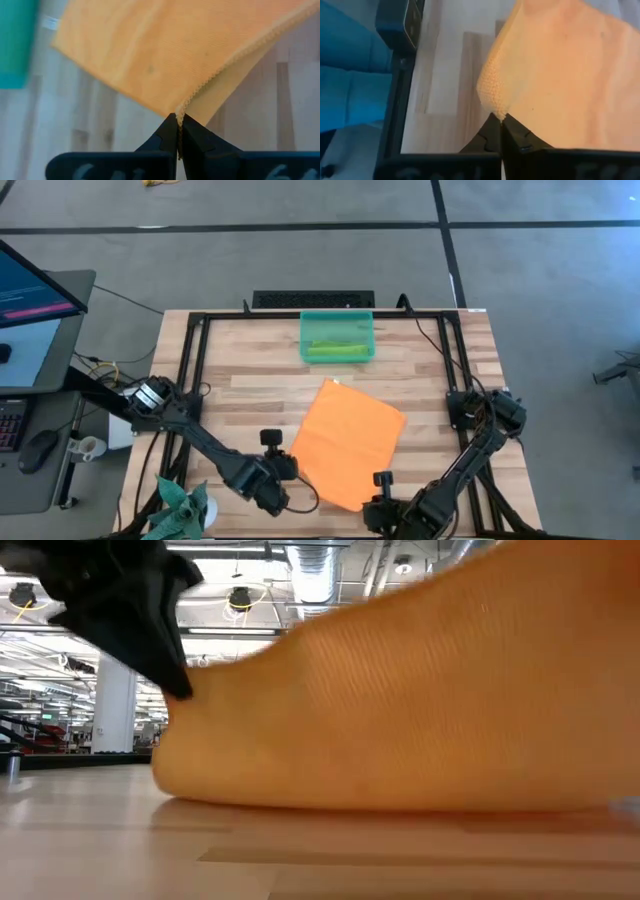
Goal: Roll microfiber towels into tight, uniform cylinder then place into a basket
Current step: Fold the yellow microfiber towel
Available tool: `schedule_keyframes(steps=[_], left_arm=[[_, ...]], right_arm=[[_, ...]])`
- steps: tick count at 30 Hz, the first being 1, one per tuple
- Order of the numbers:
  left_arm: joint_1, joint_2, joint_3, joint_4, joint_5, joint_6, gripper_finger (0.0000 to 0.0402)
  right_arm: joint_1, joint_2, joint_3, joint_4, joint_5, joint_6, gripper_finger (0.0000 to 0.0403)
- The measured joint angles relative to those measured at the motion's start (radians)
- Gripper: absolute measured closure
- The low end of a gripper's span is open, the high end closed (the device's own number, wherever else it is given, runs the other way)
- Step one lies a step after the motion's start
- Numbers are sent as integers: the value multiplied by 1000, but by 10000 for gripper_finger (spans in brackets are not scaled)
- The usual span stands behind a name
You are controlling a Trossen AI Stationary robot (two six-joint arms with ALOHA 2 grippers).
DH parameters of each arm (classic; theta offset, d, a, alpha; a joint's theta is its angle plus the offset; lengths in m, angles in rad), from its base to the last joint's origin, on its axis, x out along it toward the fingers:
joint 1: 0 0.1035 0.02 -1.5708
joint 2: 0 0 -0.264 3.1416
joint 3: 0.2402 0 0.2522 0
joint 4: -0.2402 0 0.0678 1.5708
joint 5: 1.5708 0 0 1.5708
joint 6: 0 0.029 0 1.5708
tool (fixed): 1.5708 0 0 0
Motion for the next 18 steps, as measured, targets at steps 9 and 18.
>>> schedule_keyframes(steps=[9,18], left_arm=[[-87,0,171,-290,-167,-146,401],[-71,-1,249,-414,-337,-175,401]], right_arm=[[-8,0,110,-19,7,0,391],[-5,0,150,-118,14,51,395]])
